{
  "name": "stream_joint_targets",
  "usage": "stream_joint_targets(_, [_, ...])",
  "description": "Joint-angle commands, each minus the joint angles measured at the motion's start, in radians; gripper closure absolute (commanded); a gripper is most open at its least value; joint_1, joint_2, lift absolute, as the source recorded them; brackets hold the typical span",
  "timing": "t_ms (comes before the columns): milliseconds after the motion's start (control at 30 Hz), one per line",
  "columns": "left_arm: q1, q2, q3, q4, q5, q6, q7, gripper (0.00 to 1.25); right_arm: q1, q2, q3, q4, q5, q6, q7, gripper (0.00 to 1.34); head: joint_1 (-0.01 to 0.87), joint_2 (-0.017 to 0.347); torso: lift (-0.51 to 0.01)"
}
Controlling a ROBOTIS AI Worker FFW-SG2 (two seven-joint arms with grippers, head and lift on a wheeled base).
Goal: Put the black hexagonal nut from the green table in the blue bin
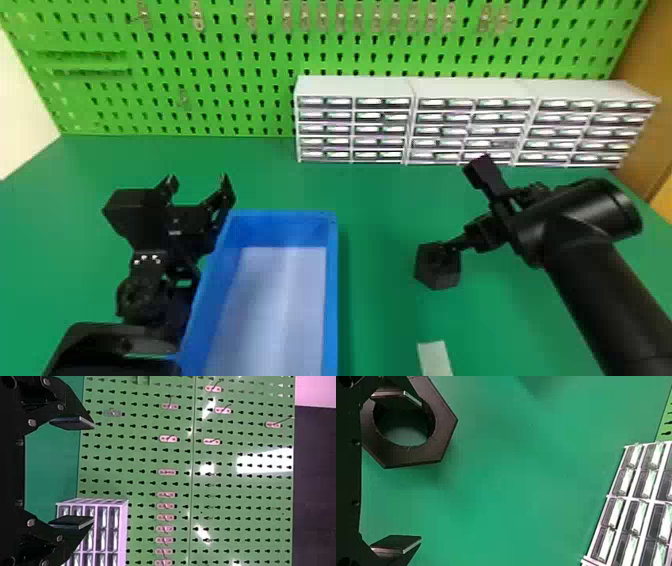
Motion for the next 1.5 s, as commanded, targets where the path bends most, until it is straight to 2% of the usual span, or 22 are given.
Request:
stream_joint_targets(0, [-0.005, 0.0, -0.001, 0.003, 0.0, -0.003, 0.0, 0.42, -0.013, 0.005, 0.015, 0.023, -0.001, -0.007, -0.005, 0.11, 0.657, 0.057, -0.095])
stream_joint_targets(767, [-0.008, 0.0, -0.007, 0.009, 0.003, -0.007, 0.0, 0.42, -0.024, 0.014, 0.009, 0.141, -0.003, -0.061, -0.053, 0.11, 0.657, 0.057, -0.095])
stream_joint_targets(1233, [-0.01, 0.0, -0.008, 0.012, 0.003, -0.011, 0.0, 0.42, -0.023, 0.01, 0.017, 0.184, -0.003, -0.064, -0.059, 0.11, 0.657, 0.057, -0.095])
stream_joint_targets(1333, [-0.01, 0.0, -0.007, 0.012, 0.003, -0.011, 0.0, 0.42, -0.02, 0.01, 0.019, 0.187, -0.004, -0.064, -0.059, 0.15, 0.657, 0.057, -0.095])
stream_joint_targets(1467, [-0.011, 0.0, -0.005, 0.012, 0.003, -0.012, 0.0, 0.42, -0.018, 0.011, 0.019, 0.196, -0.007, -0.059, -0.061, 0.33, 0.657, 0.057, -0.095])
